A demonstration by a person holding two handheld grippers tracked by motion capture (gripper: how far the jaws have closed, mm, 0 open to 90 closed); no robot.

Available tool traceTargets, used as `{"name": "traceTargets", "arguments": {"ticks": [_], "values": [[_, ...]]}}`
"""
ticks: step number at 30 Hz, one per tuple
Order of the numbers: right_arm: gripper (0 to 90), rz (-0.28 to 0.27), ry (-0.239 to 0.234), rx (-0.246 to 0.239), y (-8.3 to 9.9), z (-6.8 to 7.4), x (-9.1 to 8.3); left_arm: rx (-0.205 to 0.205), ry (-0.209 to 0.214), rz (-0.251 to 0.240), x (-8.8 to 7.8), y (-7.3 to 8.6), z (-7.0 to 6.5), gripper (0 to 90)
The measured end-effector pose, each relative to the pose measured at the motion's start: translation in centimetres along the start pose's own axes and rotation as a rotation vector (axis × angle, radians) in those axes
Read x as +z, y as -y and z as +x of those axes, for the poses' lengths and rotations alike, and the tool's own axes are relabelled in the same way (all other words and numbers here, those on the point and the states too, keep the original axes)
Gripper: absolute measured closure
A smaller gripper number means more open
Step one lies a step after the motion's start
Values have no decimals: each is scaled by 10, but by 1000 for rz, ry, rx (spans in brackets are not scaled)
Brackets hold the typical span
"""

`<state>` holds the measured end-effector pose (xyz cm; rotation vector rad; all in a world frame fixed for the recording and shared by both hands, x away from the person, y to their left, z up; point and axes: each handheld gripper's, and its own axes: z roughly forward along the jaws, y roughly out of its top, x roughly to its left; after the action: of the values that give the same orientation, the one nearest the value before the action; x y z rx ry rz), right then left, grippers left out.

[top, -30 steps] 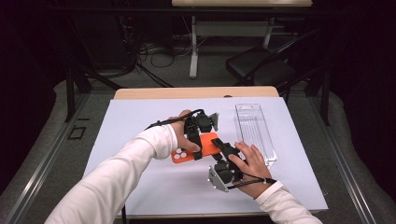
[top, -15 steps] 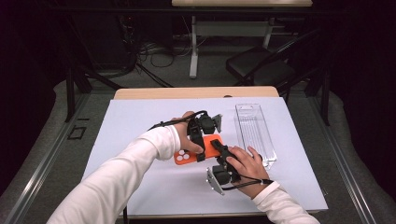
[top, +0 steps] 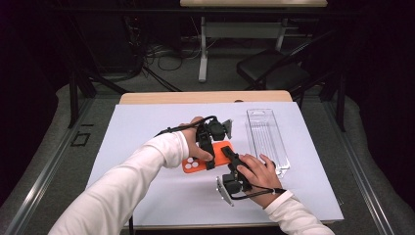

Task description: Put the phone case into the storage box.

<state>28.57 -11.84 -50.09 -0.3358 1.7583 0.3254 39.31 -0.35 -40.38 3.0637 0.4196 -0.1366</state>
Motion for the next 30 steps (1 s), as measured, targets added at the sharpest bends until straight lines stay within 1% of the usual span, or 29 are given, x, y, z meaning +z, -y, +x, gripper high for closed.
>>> {"name": "traceTargets", "arguments": {"ticks": [2,3,7,11,12,14,15,23,30], "values": [[724,3,4,-10,0,0,0,-6,0,0,1,0,0,160],[731,2,4,-10,0,1,0,-1,-2,1,1,0,0,160],[766,4,-1,-13,0,2,0,-5,0,3,1,-1,0,160],[775,10,-1,-15,0,2,-1,-1,2,5,2,-1,0,160],[776,13,2,-4,0,4,-1,-2,4,5,2,-1,0,160],[780,1,14,-19,0,3,0,-3,7,8,2,-1,0,160],[782,9,9,-17,0,3,-1,-4,7,1,2,-1,0,159],[797,12,15,-25,0,3,-2,-9,18,3,2,-1,1,160],[811,6,23,-31,1,5,-1,-19,25,2,3,-1,2,159]]}}
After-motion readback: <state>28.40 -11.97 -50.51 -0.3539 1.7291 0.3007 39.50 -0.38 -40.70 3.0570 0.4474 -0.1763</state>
